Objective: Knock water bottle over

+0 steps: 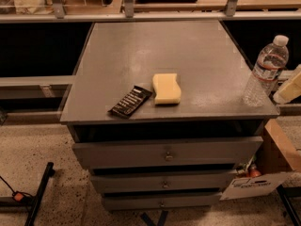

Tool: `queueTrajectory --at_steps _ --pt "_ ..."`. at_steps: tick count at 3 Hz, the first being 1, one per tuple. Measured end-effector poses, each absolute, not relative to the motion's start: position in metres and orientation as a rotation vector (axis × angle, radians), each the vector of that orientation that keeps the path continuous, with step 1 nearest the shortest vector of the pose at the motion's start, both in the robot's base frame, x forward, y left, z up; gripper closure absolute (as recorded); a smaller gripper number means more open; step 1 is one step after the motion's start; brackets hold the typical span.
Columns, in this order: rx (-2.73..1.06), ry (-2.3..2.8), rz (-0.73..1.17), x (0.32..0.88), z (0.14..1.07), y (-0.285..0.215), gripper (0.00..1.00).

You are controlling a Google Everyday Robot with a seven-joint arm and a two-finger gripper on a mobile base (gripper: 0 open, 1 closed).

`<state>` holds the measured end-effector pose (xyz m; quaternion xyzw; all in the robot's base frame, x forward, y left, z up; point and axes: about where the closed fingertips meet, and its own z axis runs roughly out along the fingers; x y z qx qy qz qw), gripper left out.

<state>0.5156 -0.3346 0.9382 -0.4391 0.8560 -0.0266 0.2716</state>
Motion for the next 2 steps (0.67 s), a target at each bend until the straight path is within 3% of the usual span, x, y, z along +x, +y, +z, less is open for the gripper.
queueTrajectory --at_steps 2 --pt "-1.15 2.287 -0.061 0.5224 0.9315 -0.3285 0.0"
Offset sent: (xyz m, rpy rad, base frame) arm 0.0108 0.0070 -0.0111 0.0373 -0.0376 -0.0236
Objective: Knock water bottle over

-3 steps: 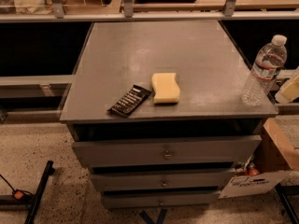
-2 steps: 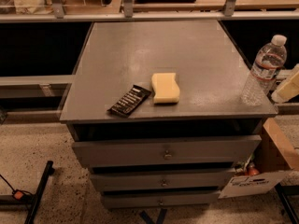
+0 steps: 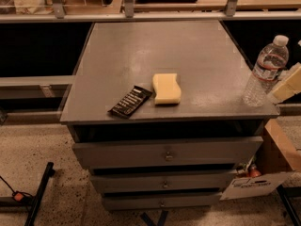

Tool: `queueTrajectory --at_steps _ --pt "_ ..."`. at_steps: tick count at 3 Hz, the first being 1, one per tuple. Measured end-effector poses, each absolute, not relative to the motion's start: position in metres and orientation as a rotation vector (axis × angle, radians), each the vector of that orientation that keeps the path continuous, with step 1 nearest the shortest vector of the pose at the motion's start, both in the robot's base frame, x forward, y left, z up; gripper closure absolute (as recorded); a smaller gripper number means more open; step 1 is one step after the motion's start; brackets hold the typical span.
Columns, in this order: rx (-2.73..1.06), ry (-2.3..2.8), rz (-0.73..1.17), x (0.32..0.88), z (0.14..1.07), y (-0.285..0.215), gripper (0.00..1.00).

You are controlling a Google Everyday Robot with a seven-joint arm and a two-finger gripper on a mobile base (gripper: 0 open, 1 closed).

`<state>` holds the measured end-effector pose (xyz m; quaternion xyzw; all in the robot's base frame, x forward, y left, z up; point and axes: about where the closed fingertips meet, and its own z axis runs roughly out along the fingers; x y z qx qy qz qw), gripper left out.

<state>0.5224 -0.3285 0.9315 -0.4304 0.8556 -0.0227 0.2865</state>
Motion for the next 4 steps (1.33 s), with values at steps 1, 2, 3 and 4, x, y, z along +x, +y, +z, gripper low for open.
queueTrajectory --at_steps 1,2,3,4 --pt "-1.144 2.277 -0.036 0.527 0.926 -0.323 0.0" --pt "-1.152 2.259 0.006 0.534 0.92 -0.313 0.0" --pt "-1.138 2.256 0.058 0.538 0.911 -0.309 0.0" --pt "-1.094 2.242 0.133 0.54 0.907 -0.307 0.18"
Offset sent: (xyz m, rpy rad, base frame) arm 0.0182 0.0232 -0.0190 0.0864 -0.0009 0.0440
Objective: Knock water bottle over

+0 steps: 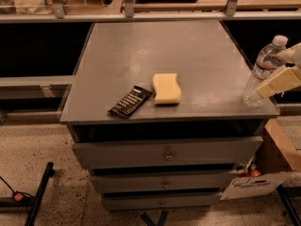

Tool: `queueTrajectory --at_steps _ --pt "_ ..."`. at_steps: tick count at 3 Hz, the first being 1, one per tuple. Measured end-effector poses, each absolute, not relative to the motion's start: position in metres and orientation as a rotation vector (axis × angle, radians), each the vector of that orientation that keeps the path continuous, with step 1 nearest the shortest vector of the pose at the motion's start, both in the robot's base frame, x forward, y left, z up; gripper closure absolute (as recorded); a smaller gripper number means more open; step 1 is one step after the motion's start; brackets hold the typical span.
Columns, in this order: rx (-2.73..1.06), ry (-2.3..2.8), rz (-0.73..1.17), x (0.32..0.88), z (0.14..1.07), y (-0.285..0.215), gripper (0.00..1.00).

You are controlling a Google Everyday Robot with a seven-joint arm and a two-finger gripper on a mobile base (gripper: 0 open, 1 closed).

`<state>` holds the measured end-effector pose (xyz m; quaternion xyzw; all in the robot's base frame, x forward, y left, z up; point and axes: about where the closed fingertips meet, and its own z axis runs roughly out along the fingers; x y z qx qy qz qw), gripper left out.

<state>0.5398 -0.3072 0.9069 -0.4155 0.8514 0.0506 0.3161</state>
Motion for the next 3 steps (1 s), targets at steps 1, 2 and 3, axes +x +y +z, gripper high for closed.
queueTrajectory --at_steps 1,2,3 --pt "-1.063 2.232 0.194 0.5403 0.9029 -0.3048 0.41" --pt "-1.042 2.236 0.23 0.5407 0.8982 -0.3037 0.64" --pt "-1.032 2.241 0.26 0.5402 0.894 -0.3013 0.87"
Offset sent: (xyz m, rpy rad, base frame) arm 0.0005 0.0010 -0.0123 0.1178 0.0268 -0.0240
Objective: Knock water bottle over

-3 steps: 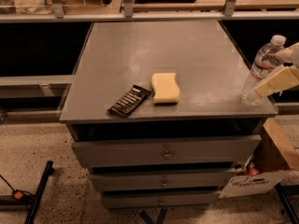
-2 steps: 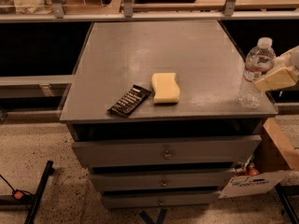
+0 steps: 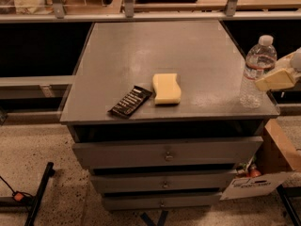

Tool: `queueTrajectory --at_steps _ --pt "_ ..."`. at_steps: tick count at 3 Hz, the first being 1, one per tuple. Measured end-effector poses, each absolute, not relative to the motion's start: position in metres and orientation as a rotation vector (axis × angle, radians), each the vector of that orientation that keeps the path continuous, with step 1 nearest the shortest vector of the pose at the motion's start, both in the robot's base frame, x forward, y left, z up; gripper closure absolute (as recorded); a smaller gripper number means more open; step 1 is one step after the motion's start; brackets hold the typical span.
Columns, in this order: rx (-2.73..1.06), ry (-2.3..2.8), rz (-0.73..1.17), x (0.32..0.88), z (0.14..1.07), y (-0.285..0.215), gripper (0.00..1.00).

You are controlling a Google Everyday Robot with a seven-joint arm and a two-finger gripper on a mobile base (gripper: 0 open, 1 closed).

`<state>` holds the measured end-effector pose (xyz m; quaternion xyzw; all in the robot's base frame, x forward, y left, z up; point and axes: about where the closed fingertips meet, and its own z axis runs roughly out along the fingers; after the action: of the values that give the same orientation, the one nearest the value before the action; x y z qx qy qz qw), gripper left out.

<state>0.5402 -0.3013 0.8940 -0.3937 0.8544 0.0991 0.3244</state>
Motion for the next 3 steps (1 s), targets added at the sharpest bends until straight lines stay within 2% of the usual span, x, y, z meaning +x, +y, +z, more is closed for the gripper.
queueTrajectory --at_steps 1,3 --pt "-1.029 2.248 0.277 0.54 0.893 -0.298 1.0" --pt "-1.087 2.283 0.219 0.556 0.918 -0.272 1.0"
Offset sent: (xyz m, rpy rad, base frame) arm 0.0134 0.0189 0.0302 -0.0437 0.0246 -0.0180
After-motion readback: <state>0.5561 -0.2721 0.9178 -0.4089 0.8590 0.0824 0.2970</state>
